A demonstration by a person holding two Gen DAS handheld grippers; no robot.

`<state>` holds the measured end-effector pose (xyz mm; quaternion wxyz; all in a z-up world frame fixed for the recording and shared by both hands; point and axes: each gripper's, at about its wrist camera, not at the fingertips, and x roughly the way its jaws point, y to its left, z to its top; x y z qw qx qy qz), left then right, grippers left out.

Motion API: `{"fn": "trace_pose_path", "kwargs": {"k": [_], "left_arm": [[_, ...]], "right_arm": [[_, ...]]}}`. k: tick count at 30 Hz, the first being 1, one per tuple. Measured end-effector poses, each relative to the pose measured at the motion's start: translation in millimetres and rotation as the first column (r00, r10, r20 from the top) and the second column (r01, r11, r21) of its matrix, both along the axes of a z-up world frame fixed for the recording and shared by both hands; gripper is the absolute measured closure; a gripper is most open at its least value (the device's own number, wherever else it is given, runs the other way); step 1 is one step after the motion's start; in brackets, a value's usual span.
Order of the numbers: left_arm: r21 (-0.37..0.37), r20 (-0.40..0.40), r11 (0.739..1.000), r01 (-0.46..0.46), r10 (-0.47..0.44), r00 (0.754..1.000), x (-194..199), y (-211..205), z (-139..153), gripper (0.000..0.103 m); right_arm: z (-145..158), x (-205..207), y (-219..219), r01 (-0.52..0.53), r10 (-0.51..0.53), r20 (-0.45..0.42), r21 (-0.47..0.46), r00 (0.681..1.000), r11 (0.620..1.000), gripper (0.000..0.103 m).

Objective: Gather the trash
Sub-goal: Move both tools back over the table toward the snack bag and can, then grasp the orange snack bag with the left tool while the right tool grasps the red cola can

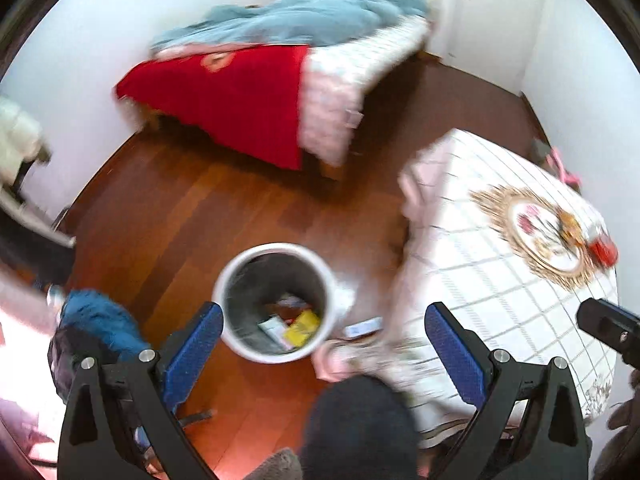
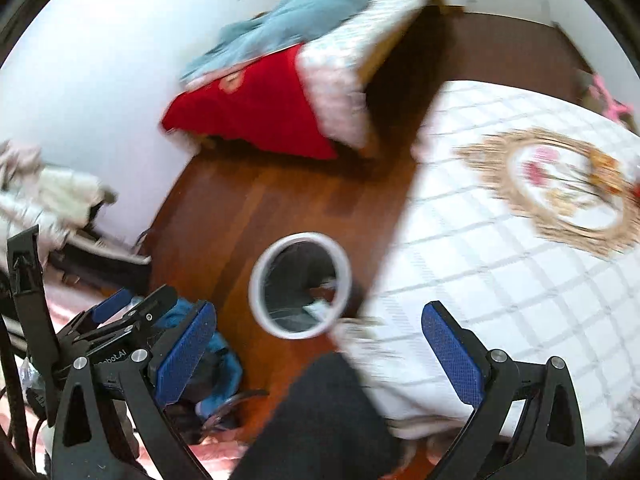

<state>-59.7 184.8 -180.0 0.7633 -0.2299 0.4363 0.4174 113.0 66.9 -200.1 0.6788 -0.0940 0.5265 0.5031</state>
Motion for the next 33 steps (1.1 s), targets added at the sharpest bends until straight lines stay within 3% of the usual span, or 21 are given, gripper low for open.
{"fn": "trace_pose_path", "kwargs": {"k": [5, 8, 13, 19, 23, 26, 29, 31, 33], "left_arm": [[-0.001, -0.036, 0.991, 0.133, -0.133, 0.991, 124, -46, -23, 0.000], [-0.031, -0.076, 0.978, 0.206, -0.207, 0.975, 207, -73, -47, 0.000], [-0.051, -0.124, 0.962, 0.269, -0.273, 0.954, 299, -96, -79, 0.000], [-0.064, -0.138, 0.961, 0.269, -0.275, 0.951, 369, -82, -108, 0.000], [-0.074, -0.127, 0.961, 0.265, -0.273, 0.954, 382, -70, -113, 0.000], [-0.076, -0.099, 0.958, 0.278, -0.284, 0.954, 384, -64, -111, 0.000], [-0.097, -0.068, 0.944, 0.316, -0.323, 0.944, 392, -63, -111, 0.000], [-0.119, -0.046, 0.928, 0.353, -0.361, 0.931, 400, -64, -111, 0.000], [-0.139, -0.018, 0.907, 0.397, -0.404, 0.915, 408, -68, -110, 0.000]], "right_arm": [[-17, 101, -55, 0.127, -0.106, 0.124, -0.173, 0.987, 0.977, 0.000], [-38, 170, -77, 0.174, -0.119, 0.195, -0.298, 0.974, 0.939, 0.000], [-72, 293, -90, 0.198, -0.050, 0.304, -0.480, 0.951, 0.855, 0.000], [-109, 389, -70, 0.096, 0.172, 0.359, -0.619, 0.917, 0.779, 0.000], [-143, 421, -52, -0.023, 0.312, 0.285, -0.703, 0.906, 0.711, 0.000], [-162, 436, -46, -0.090, 0.338, 0.211, -0.717, 0.917, 0.691, 0.000], [-171, 455, -47, -0.052, 0.223, 0.166, -0.680, 0.961, 0.732, 0.004], [-170, 469, -60, 0.045, 0.051, 0.134, -0.630, 0.990, 0.775, 0.004], [-169, 485, -85, 0.172, -0.171, 0.059, -0.592, 0.983, 0.787, 0.005]]}}
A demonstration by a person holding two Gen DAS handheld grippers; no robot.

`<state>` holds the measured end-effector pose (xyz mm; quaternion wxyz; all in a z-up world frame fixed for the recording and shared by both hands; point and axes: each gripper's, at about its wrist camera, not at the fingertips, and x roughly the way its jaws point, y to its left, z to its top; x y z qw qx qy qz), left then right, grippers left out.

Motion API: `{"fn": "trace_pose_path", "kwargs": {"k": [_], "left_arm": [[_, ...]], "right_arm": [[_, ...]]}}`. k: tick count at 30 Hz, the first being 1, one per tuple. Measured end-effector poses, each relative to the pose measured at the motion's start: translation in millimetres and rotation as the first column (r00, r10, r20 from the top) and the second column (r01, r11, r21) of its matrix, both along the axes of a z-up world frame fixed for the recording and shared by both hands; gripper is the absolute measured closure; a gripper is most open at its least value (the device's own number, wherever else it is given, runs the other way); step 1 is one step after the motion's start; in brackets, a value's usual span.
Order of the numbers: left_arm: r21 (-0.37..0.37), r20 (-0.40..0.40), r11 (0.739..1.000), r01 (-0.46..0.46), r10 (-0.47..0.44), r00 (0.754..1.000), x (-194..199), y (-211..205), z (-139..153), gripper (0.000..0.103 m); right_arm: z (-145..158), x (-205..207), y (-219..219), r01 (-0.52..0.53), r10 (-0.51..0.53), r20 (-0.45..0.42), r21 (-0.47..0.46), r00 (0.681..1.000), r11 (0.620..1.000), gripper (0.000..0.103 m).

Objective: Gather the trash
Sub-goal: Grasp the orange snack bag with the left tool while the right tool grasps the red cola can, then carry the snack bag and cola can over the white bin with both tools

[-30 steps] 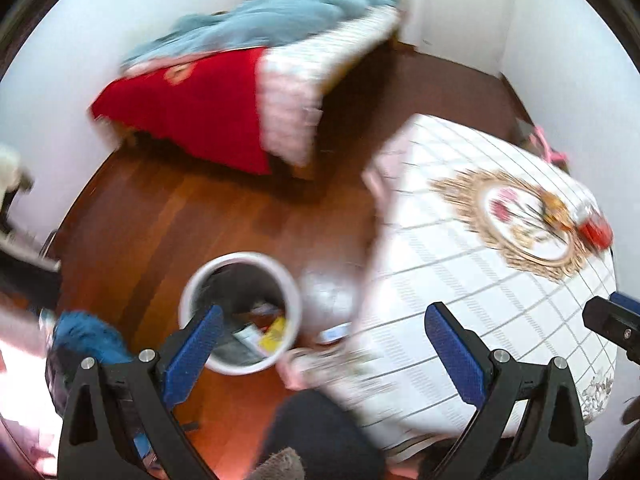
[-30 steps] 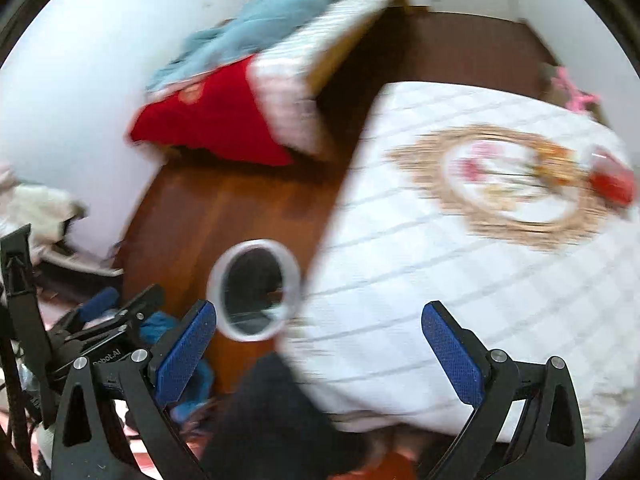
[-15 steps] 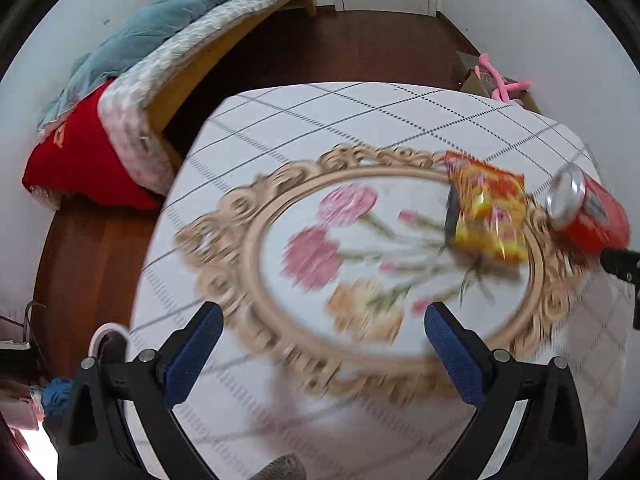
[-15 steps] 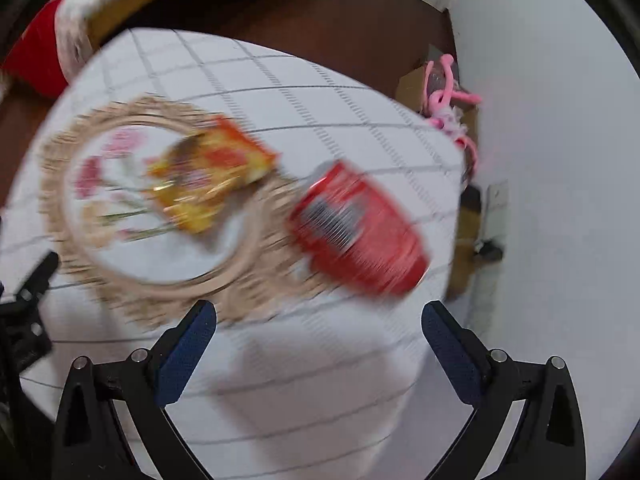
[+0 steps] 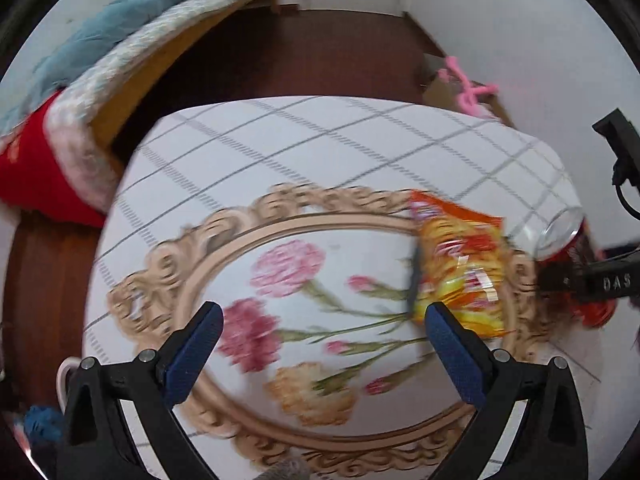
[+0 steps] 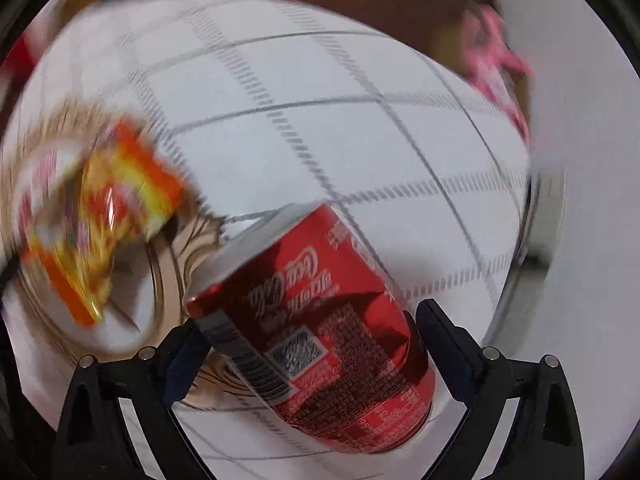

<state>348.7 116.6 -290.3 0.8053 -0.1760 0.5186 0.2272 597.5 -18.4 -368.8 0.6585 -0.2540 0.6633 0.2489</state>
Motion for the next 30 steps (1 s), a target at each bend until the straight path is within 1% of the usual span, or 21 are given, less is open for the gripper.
{"fn": "trace_pose_path", "kwargs": {"k": [1, 3, 5, 6, 7, 8, 9, 10, 13, 14, 15, 16, 17, 19, 20, 22, 24, 27, 30], "left_arm": [[-0.013, 0.008, 1.000, 0.021, -0.021, 1.000, 7, -4, 1, 0.000], [-0.034, 0.019, 0.998, 0.055, -0.055, 0.998, 19, -9, 3, 0.000], [-0.047, 0.022, 0.996, 0.075, -0.074, 0.997, 31, -13, 3, 0.000], [-0.071, 0.025, 0.993, 0.093, -0.091, 0.996, 40, -16, 2, 0.000], [-0.088, 0.022, 0.991, 0.101, -0.100, 0.995, 44, -18, 1, 0.000], [-0.110, 0.018, 0.988, 0.105, -0.104, 0.994, 49, -19, 0, 0.000], [-0.131, 0.008, 0.986, 0.104, -0.104, 0.995, 53, -18, -4, 0.000], [-0.151, -0.006, 0.984, 0.098, -0.100, 0.995, 57, -18, -8, 0.001], [-0.239, -0.009, 0.967, 0.092, -0.097, 0.995, 63, -18, -22, 0.001], [-0.251, -0.009, 0.963, 0.095, -0.101, 0.995, 64, -19, -25, 0.005], [-0.240, -0.011, 0.966, 0.097, -0.103, 0.995, 65, -22, -28, 0.011], [-0.210, -0.002, 0.972, 0.104, -0.107, 0.994, 65, -24, -26, 0.027], [-0.167, 0.006, 0.978, 0.122, -0.123, 0.992, 65, -29, -23, 0.061], [-0.120, -0.014, 0.983, 0.137, -0.140, 0.990, 65, -35, -22, 0.080], [-0.115, -0.006, 0.983, 0.142, -0.144, 0.990, 62, -36, -21, 0.090], [-0.081, -0.010, 0.986, 0.146, -0.147, 0.989, 55, -37, -18, 0.097], [-0.047, -0.009, 0.987, 0.151, -0.151, 0.988, 45, -37, -12, 0.098], [0.032, 0.004, 0.989, 0.145, -0.145, 0.989, 22, -38, 8, 0.099], [0.066, 0.024, 0.989, 0.130, -0.131, 0.991, -3, -28, 26, 0.100]], "right_arm": [[1, 4, -13, 0.079, -0.079, -0.024, 0.034, 0.997, 0.996, 0.005], [3, 8, -35, 0.185, -0.183, -0.041, 0.069, 0.982, 0.980, 0.005], [3, 10, -56, 0.276, -0.269, -0.072, 0.101, 0.960, 0.956, 0.005], [3, 10, -66, 0.314, -0.304, -0.094, 0.115, 0.948, 0.942, 0.005], [2, 9, -72, 0.332, -0.318, -0.117, 0.125, 0.941, 0.935, 0.005], [1, 8, -76, 0.327, -0.307, -0.143, 0.143, 0.941, 0.934, 0.005], [0, 9, -79, 0.323, -0.302, -0.150, 0.149, 0.942, 0.935, 0.005], [0, 9, -83, 0.320, -0.299, -0.145, 0.151, 0.943, 0.935, 0.005], [4, 4, -89, 0.281, -0.265, -0.114, 0.156, 0.957, 0.947, 0.005], [4, 2, -89, 0.265, -0.252, -0.105, 0.151, 0.962, 0.952, 0.005], [5, 1, -89, 0.253, -0.243, -0.086, 0.139, 0.966, 0.957, 0.005], [7, -11, -88, 0.247, -0.239, -0.069, 0.133, 0.969, 0.960, 0.005], [10, -19, -92, 0.242, -0.238, -0.043, 0.130, 0.970, 0.962, 0.005], [12, -25, -92, 0.230, -0.232, -0.001, 0.123, 0.973, 0.965, 0.007], [14, -29, -92, 0.227, -0.231, 0.017, 0.129, 0.973, 0.965, 0.007], [17, -37, -92, 0.228, -0.235, 0.037, 0.138, 0.971, 0.964, 0.008], [22, -48, -92, 0.229, -0.240, 0.055, 0.147, 0.969, 0.962, 0.008], [32, -71, -94, 0.244, -0.261, 0.081, 0.181, 0.962, 0.953, 0.008], [48, -102, -96, 0.256, -0.284, 0.099, 0.229, 0.954, 0.939, 0.008]]}}
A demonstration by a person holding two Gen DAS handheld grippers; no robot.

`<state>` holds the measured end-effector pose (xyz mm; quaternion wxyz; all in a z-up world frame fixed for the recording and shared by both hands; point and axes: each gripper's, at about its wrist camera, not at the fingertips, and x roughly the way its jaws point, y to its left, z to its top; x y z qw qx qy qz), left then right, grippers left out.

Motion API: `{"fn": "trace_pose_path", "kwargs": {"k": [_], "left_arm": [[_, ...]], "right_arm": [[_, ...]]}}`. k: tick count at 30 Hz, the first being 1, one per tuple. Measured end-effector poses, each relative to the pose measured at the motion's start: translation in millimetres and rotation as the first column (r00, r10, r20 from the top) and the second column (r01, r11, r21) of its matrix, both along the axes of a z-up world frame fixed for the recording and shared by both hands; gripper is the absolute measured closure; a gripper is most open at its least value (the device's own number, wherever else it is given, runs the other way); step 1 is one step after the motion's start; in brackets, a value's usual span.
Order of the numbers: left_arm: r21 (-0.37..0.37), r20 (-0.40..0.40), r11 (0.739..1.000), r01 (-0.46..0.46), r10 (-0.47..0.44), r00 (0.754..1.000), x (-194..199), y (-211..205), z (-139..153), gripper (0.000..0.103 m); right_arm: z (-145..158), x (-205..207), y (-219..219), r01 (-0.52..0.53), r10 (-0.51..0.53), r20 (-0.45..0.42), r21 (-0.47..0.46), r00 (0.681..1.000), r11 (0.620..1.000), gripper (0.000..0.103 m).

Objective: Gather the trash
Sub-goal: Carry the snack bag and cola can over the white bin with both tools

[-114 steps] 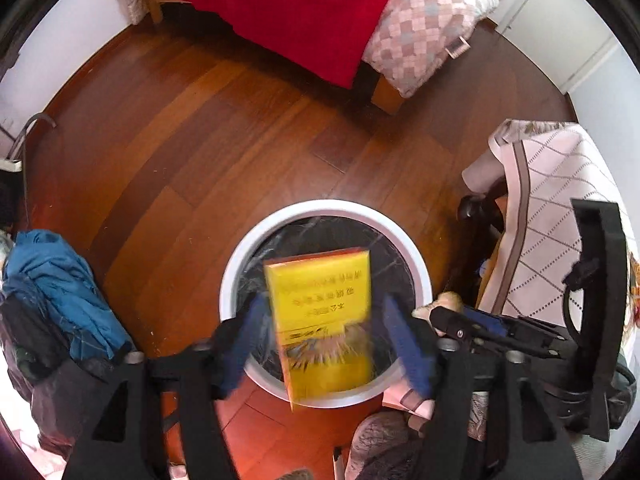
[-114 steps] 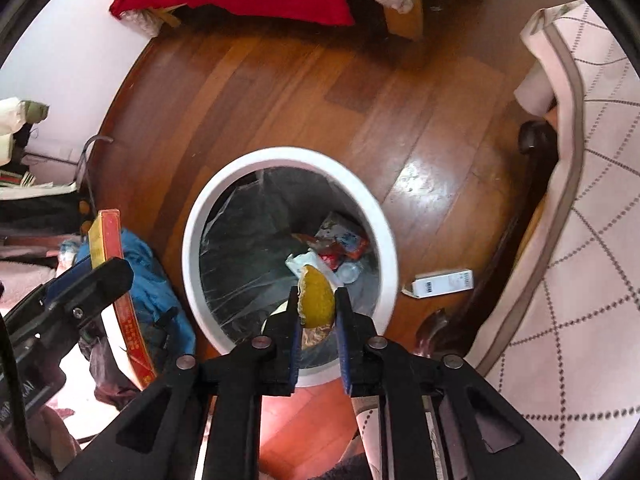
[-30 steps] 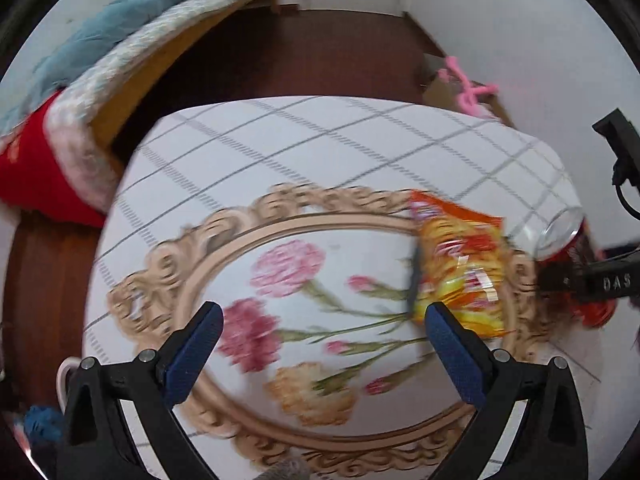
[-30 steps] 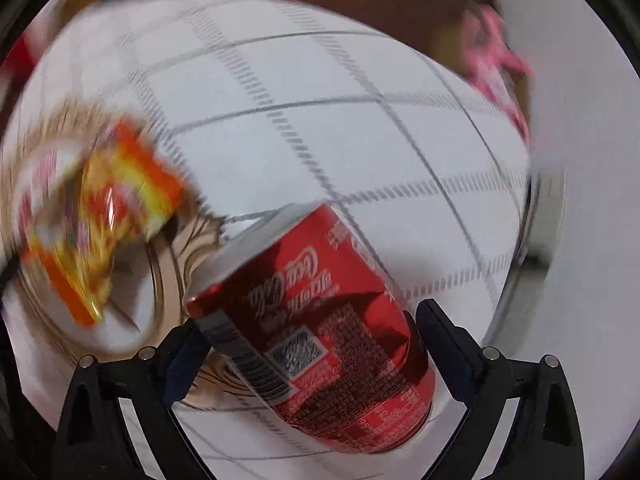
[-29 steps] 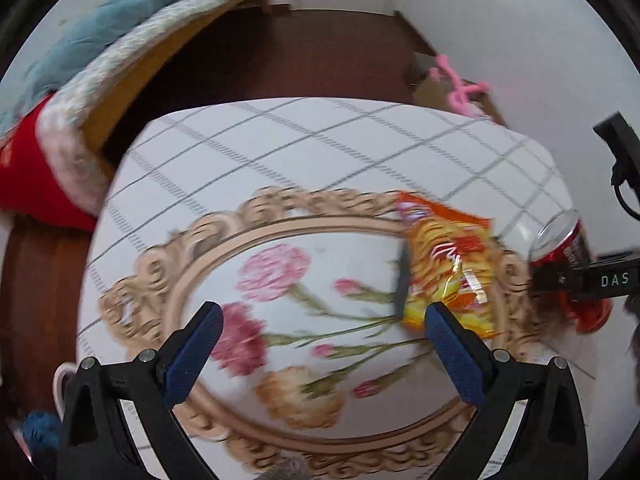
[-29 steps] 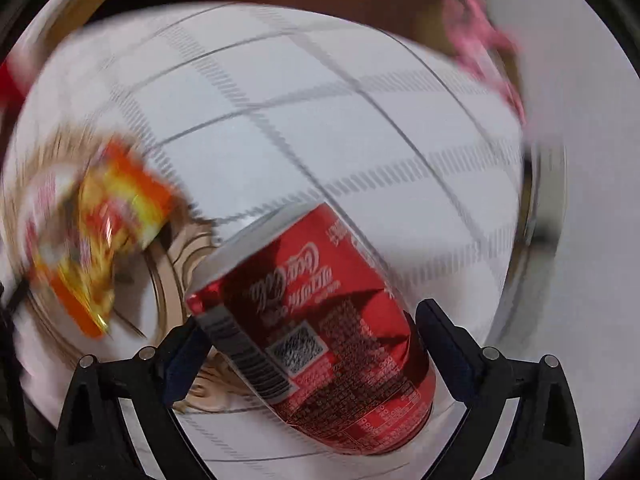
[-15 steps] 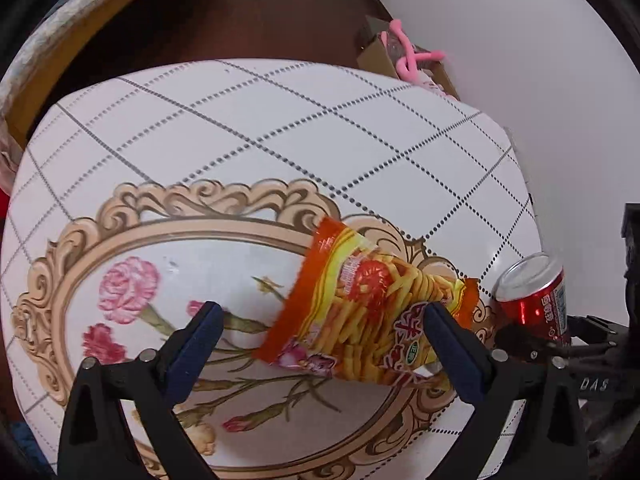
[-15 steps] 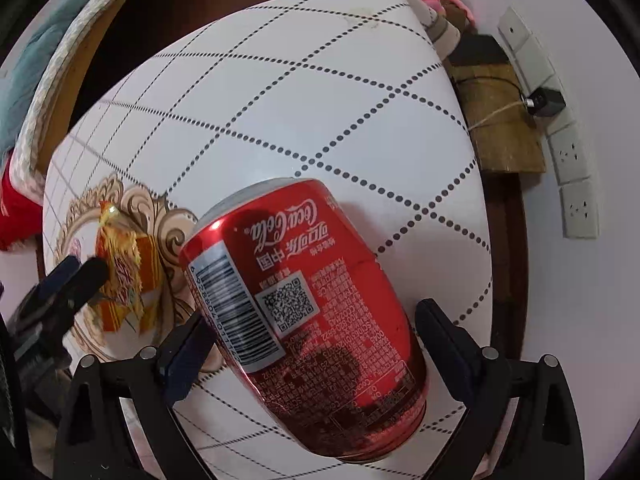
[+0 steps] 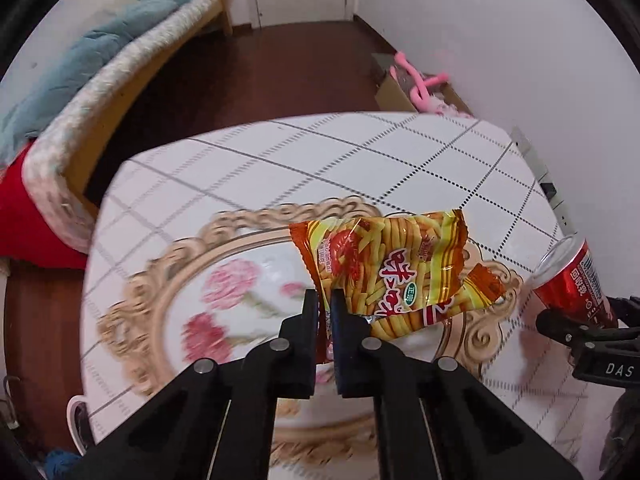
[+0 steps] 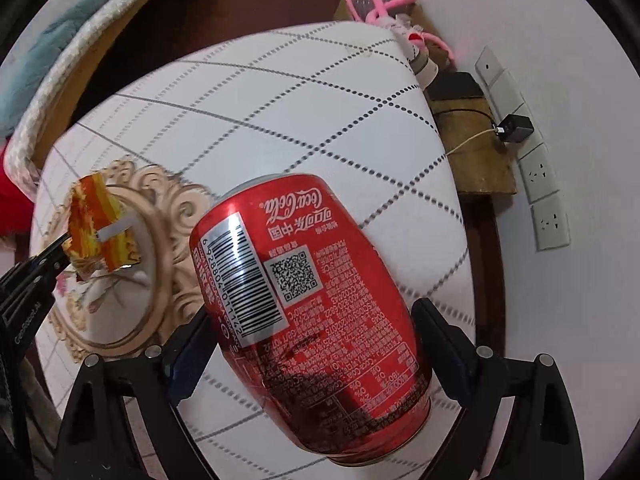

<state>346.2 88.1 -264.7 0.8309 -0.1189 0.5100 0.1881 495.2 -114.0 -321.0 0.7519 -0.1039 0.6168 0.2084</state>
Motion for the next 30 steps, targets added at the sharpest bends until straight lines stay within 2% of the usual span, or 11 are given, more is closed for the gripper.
{"fn": "trace_pose_path", "kwargs": {"k": [1, 3, 8, 16, 19, 24, 27, 30], "left_arm": [[0.032, 0.009, 0.999, -0.008, 0.007, 1.000, -12, 1, 9, 0.100], [0.050, 0.027, 0.998, -0.026, 0.025, 0.999, -27, 6, 20, 0.100], [0.105, 0.070, 0.990, -0.093, 0.086, 0.994, -96, 25, 64, 0.100], [0.160, 0.150, 0.964, -0.214, 0.191, 0.970, -215, 62, 124, 0.100], [0.162, 0.157, 0.953, -0.255, 0.230, 0.960, -260, 81, 134, 0.100], [0.162, 0.155, 0.934, -0.318, 0.295, 0.943, -325, 113, 134, 0.100], [0.145, 0.141, 0.914, -0.379, 0.360, 0.922, -369, 141, 124, 0.100], [0.134, 0.115, 0.895, -0.425, 0.412, 0.904, -402, 163, 109, 0.100]], "right_arm": [[-1, -1, 1, 0.005, -0.005, 0.009, 0.015, 1.000, 1.000, 0.009], [10, -19, 4, 0.016, -0.018, 0.026, 0.057, 0.999, 0.998, 0.009], [42, -70, 12, -0.003, -0.006, 0.055, 0.163, 0.998, 0.987, 0.009], [99, -163, 55, -0.102, 0.079, 0.083, 0.322, 0.993, 0.941, 0.010], [117, -202, 78, -0.139, 0.116, 0.083, 0.366, 0.990, 0.920, 0.010], [134, -272, 133, -0.201, 0.194, 0.061, 0.429, 0.979, 0.881, 0.011], [132, -310, 169, -0.241, 0.246, 0.045, 0.440, 0.968, 0.865, 0.012], [119, -346, 209, -0.283, 0.307, 0.014, 0.435, 0.952, 0.855, 0.013]]}}
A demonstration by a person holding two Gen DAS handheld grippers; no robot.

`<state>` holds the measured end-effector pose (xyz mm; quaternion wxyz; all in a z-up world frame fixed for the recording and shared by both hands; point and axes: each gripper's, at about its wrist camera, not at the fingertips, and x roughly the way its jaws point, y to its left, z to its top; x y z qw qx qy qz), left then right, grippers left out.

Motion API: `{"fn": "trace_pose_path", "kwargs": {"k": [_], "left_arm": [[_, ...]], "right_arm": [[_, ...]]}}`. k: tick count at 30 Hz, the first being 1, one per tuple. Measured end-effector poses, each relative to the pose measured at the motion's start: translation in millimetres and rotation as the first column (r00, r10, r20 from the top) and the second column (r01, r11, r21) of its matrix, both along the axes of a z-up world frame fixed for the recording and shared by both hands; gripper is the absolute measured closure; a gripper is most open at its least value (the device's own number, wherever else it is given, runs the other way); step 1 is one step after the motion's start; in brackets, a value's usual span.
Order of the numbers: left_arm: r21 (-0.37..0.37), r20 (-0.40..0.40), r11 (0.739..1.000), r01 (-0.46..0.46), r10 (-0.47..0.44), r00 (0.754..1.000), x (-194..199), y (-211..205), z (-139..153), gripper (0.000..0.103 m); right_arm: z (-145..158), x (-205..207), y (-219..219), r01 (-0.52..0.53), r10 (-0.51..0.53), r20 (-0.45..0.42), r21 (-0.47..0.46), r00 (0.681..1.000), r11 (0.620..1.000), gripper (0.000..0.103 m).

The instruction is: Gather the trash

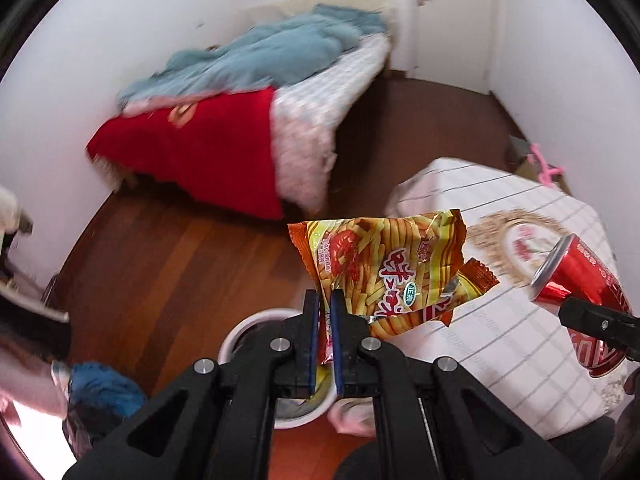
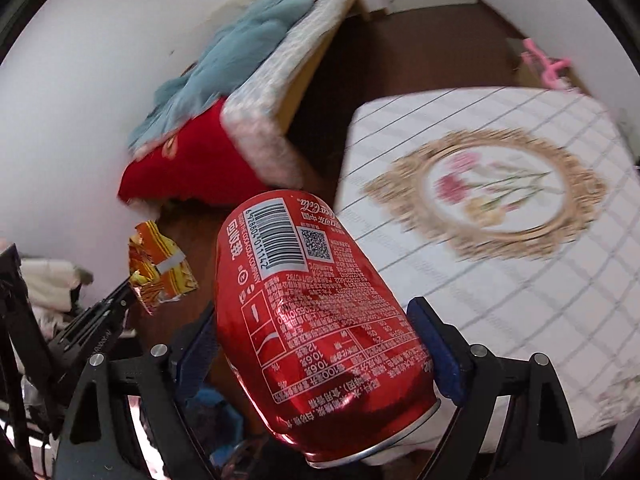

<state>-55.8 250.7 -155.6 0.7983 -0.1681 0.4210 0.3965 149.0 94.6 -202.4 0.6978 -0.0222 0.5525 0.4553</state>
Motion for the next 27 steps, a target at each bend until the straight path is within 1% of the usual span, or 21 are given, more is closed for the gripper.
{"fn": "trace_pose_path", "kwargs": {"k": [3, 4, 5, 6, 8, 9, 10, 12, 13, 14, 16, 17, 18, 19, 20, 21, 22, 23, 24, 25, 27], "left_arm": [[-0.040, -0.031, 0.997, -0.059, 0.058, 0.998, -36, 23, -26, 0.100], [-0.062, -0.041, 0.995, -0.081, 0.079, 0.996, -48, 32, -39, 0.100], [-0.086, -0.045, 0.991, -0.107, 0.103, 0.994, -60, 41, -53, 0.100], [-0.102, -0.050, 0.987, -0.124, 0.119, 0.992, -66, 46, -62, 0.100], [-0.160, -0.076, 0.973, -0.167, 0.156, 0.985, -80, 64, -95, 0.100], [-0.190, -0.084, 0.963, -0.193, 0.180, 0.980, -88, 72, -112, 0.100], [-0.238, -0.104, 0.948, -0.210, 0.190, 0.976, -93, 83, -137, 0.099], [-0.324, -0.134, 0.919, -0.226, 0.193, 0.972, -98, 97, -171, 0.098], [-0.393, -0.141, 0.890, -0.230, 0.189, 0.972, -99, 107, -194, 0.098], [-0.427, -0.143, 0.873, -0.235, 0.191, 0.971, -99, 111, -204, 0.092], [-0.499, -0.168, 0.825, -0.266, 0.208, 0.963, -100, 122, -229, 0.092], [-0.510, -0.169, 0.816, -0.273, 0.216, 0.962, -100, 126, -234, 0.092], [-0.506, -0.179, 0.816, -0.280, 0.219, 0.959, -99, 128, -237, 0.089], [-0.496, -0.195, 0.817, -0.294, 0.226, 0.955, -99, 128, -239, 0.065], [-0.497, -0.193, 0.812, -0.305, 0.239, 0.951, -103, 128, -241, 0.025], [-0.502, -0.186, 0.806, -0.313, 0.253, 0.949, -105, 130, -242, 0.008], [-0.498, -0.183, 0.804, -0.325, 0.268, 0.946, -108, 130, -242, 0.000], [-0.494, -0.194, 0.803, -0.335, 0.274, 0.942, -109, 130, -244, 0.000], [-0.493, -0.205, 0.799, -0.344, 0.278, 0.938, -114, 132, -245, 0.000], [-0.488, -0.215, 0.797, -0.357, 0.287, 0.934, -119, 131, -244, 0.000], [-0.469, -0.228, 0.801, -0.373, 0.298, 0.927, -125, 130, -240, 0.000]], "right_arm": [[-23, -35, 40, -0.063, 0.062, -0.036, -0.017, 0.997, 0.998, 0.016], [-34, -43, 50, -0.085, 0.084, -0.042, -0.023, 0.996, 0.996, 0.023], [-45, -53, 64, -0.106, 0.105, -0.051, -0.036, 0.993, 0.994, 0.023], [-59, -61, 78, -0.129, 0.126, -0.060, -0.047, 0.990, 0.991, 0.025], [-90, -79, 109, -0.178, 0.171, -0.078, -0.082, 0.982, 0.981, 0.027], [-110, -90, 126, -0.205, 0.196, -0.085, -0.112, 0.977, 0.972, 0.028], [-128, -96, 141, -0.229, 0.217, -0.095, -0.137, 0.971, 0.964, 0.029], [-164, -111, 167, -0.261, 0.242, -0.119, -0.192, 0.963, 0.946, 0.030], [-175, -113, 176, -0.268, 0.246, -0.127, -0.209, 0.961, 0.941, 0.030], [-191, -117, 187, -0.271, 0.246, -0.129, -0.235, 0.961, 0.934, 0.030], [-213, -121, 205, -0.289, 0.257, -0.149, -0.264, 0.955, 0.920, 0.030], [-222, -121, 212, -0.283, 0.247, -0.154, -0.282, 0.957, 0.917, 0.028], [-228, -120, 219, -0.286, 0.249, -0.159, -0.290, 0.956, 0.913, 0.025], [-231, -121, 223, -0.291, 0.254, -0.157, -0.300, 0.954, 0.908, 0.018], [-234, -122, 228, -0.293, 0.260, -0.143, -0.321, 0.955, 0.901, 0.015], [-236, -122, 231, -0.297, 0.268, -0.131, -0.333, 0.954, 0.895, 0.015], [-236, -123, 232, -0.303, 0.275, -0.128, -0.341, 0.953, 0.890, 0.012], [-237, -125, 235, -0.314, 0.289, -0.123, -0.358, 0.949, 0.879, 0.004], [-238, -128, 236, -0.322, 0.302, -0.112, -0.376, 0.947, 0.869, 0.001], [-239, -127, 235, -0.324, 0.310, -0.101, -0.388, 0.945, 0.863, 0.000], [-241, -131, 235, -0.324, 0.331, -0.063, -0.439, 0.941, 0.838, 0.000]]}}
